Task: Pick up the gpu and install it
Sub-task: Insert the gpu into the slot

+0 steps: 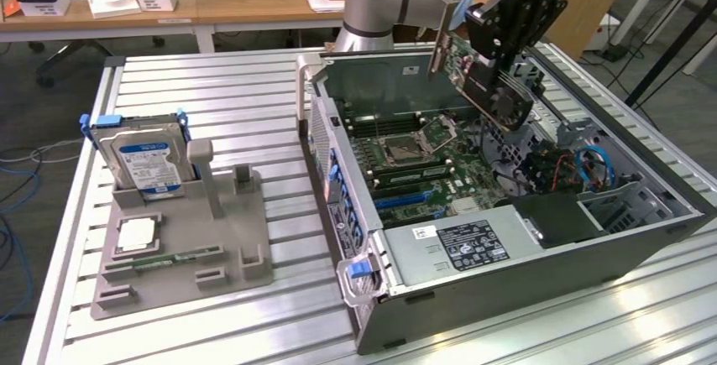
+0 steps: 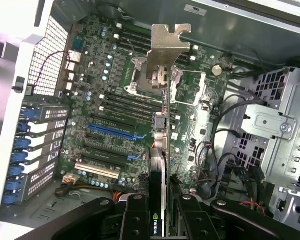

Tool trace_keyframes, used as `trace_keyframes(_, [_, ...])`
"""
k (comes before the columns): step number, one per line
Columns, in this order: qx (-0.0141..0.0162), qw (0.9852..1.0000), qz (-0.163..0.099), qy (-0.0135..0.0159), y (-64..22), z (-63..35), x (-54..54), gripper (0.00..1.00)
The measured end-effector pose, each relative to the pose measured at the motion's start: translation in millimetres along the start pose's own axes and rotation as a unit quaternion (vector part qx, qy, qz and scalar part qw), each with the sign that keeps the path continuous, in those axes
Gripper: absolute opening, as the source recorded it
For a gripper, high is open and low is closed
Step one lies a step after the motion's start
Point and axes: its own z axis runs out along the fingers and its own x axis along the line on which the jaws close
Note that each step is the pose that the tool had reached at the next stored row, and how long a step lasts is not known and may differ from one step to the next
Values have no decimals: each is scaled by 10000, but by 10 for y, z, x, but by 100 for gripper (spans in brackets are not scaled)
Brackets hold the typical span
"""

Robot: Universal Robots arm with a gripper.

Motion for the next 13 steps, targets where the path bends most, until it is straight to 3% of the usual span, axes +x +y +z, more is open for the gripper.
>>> trace_keyframes(13, [-5, 9999, -161, 0, 0, 0, 0, 26])
